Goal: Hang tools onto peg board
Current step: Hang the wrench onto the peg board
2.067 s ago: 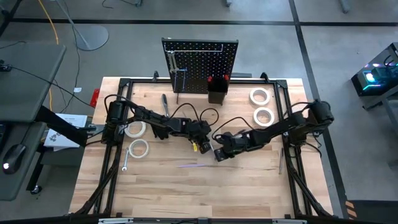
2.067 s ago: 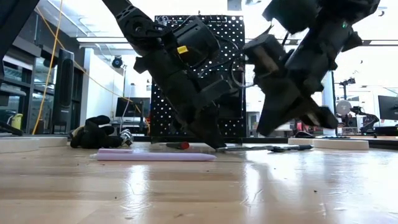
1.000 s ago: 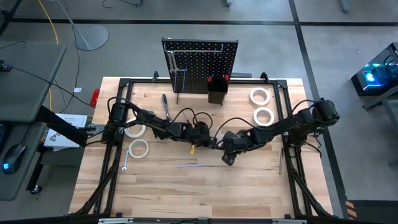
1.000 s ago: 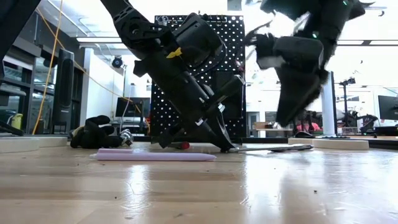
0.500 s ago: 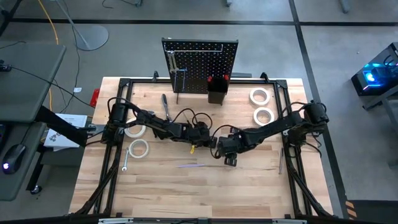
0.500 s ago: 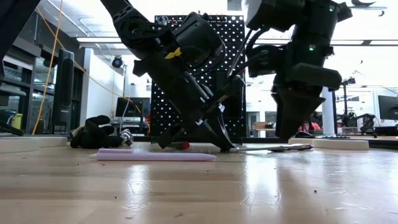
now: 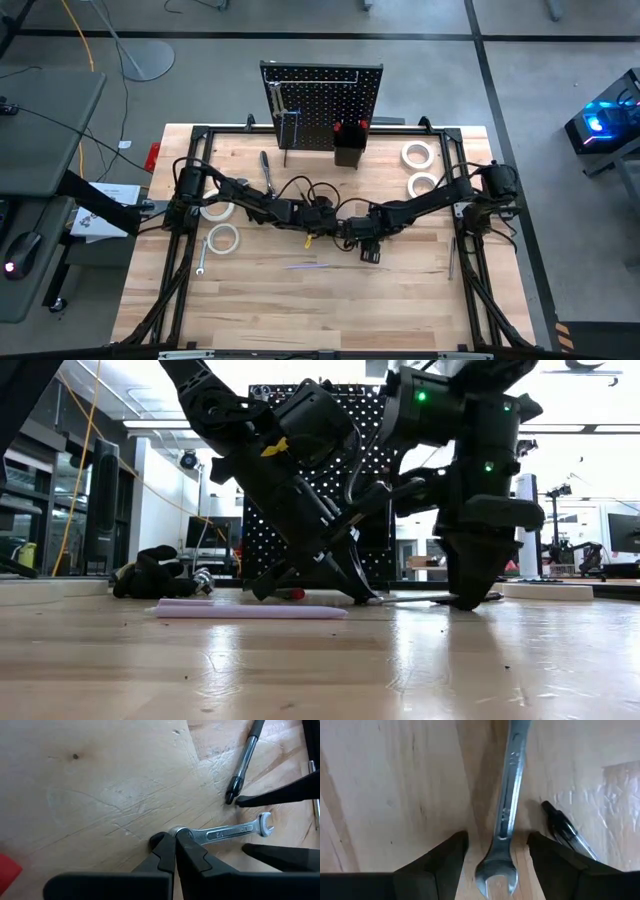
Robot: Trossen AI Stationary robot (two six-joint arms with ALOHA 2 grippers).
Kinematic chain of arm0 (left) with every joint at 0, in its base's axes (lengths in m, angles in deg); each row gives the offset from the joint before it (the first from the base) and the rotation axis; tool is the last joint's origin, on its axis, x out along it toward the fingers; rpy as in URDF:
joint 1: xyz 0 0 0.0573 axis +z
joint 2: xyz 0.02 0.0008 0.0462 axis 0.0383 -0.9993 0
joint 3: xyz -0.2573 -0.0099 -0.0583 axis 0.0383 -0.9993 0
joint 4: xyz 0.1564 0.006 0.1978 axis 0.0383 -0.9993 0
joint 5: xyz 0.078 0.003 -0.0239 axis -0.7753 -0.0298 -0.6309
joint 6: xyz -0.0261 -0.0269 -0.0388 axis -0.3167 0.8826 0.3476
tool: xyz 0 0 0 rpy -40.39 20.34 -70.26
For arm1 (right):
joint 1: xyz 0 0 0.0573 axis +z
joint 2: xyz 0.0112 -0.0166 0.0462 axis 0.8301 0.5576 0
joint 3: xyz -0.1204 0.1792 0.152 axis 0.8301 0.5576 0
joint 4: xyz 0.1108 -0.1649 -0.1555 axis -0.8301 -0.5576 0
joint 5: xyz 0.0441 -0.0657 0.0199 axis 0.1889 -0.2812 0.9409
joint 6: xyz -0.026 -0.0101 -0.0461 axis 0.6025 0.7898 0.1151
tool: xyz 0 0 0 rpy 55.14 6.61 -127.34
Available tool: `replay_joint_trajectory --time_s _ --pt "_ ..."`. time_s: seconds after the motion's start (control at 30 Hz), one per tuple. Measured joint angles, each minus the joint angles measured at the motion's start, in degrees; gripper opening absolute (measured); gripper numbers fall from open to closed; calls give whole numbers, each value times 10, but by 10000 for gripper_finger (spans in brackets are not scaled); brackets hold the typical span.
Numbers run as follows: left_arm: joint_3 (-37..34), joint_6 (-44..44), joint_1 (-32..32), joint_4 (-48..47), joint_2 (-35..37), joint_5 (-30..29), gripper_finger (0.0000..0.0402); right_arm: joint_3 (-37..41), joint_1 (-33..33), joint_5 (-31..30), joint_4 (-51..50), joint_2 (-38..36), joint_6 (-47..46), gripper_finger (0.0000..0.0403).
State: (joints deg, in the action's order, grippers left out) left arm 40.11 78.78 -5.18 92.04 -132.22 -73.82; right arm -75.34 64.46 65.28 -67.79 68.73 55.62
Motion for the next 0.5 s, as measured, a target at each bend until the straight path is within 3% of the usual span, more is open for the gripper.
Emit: replay_joint_trajectory --time_s 0.13,0.23,0.5 --pt "0 1 0 -1 0 -2 0 -3 1 -8 -4 26 3 206" --pt "-1 6 0 -2 0 -4 0 -5 1 -18 -14 42 -7 175" --pt "-2 5 0 6 1 1 0 -3 2 -59 -5 48 -12 21"
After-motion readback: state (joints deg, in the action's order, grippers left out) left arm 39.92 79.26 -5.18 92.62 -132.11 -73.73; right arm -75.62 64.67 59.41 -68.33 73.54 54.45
